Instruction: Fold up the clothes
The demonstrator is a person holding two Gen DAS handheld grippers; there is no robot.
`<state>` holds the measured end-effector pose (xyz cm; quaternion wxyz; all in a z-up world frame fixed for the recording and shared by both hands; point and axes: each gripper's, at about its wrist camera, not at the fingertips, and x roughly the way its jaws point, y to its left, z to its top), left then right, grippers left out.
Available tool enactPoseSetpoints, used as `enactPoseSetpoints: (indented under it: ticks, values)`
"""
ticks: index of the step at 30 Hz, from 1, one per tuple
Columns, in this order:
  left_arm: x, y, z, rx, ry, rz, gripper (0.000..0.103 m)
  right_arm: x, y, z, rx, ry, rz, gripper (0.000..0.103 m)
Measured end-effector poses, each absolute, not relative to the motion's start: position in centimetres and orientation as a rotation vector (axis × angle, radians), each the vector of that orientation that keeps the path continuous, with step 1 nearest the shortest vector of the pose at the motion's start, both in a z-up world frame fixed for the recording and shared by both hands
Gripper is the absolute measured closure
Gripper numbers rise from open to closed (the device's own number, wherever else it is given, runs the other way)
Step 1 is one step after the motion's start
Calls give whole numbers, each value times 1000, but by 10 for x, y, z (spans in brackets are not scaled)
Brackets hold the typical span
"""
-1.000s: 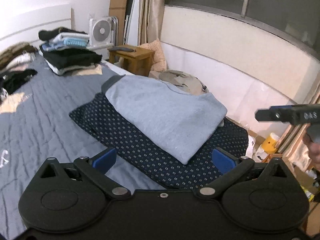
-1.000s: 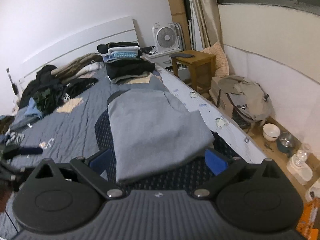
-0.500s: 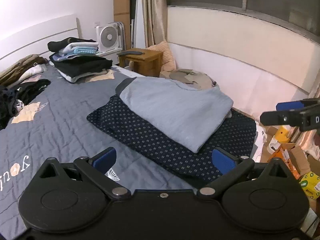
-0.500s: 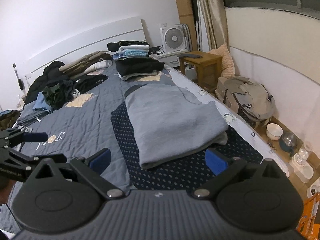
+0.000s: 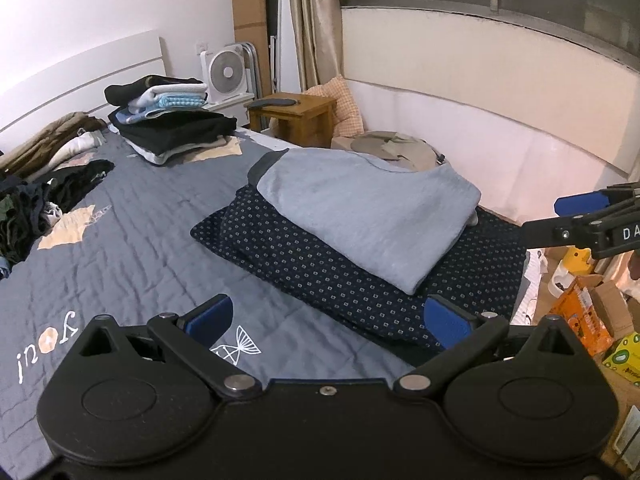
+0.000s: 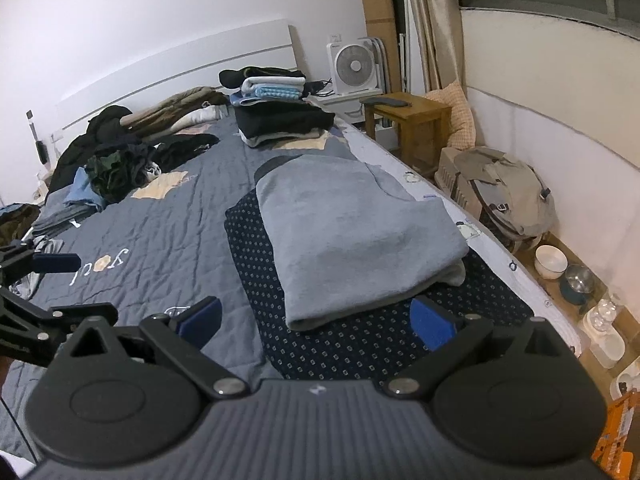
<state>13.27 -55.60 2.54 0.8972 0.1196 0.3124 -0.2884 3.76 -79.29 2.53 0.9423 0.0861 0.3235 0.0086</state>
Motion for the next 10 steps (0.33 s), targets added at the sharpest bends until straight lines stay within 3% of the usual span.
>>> enactPoseSetpoints:
  ticks: [10]
  values:
    - [127,-555,28,235,607,-619,0,38,-793,28,159,666,22,3]
